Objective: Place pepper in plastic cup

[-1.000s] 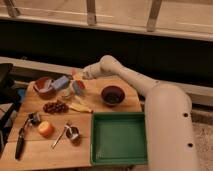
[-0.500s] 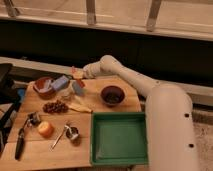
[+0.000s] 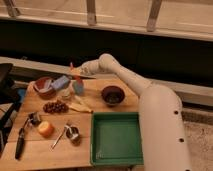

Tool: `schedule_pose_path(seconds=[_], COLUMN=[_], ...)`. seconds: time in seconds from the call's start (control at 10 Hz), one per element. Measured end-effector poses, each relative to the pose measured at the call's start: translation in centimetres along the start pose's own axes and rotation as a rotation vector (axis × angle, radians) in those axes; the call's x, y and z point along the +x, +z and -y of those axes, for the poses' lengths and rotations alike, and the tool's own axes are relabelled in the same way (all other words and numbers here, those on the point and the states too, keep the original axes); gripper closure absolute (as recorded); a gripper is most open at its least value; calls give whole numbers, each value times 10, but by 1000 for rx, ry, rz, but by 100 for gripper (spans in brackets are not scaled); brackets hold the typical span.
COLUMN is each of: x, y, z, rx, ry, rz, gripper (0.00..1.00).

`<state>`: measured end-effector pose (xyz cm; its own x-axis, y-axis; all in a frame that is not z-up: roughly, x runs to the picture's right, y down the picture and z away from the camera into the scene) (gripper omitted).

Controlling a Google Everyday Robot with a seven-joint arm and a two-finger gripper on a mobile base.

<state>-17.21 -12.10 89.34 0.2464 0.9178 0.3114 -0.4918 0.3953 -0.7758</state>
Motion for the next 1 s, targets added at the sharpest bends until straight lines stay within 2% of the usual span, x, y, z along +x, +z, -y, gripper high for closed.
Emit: schedule_pose_path(seconds=[0.3,0.8,1.0], x=[6,37,42], y=[6,18,18], z=[9,25,28], rx=[-27,-22,-16], ry=[2,33,50], rz=[47,36,27], gripper=[100,98,78])
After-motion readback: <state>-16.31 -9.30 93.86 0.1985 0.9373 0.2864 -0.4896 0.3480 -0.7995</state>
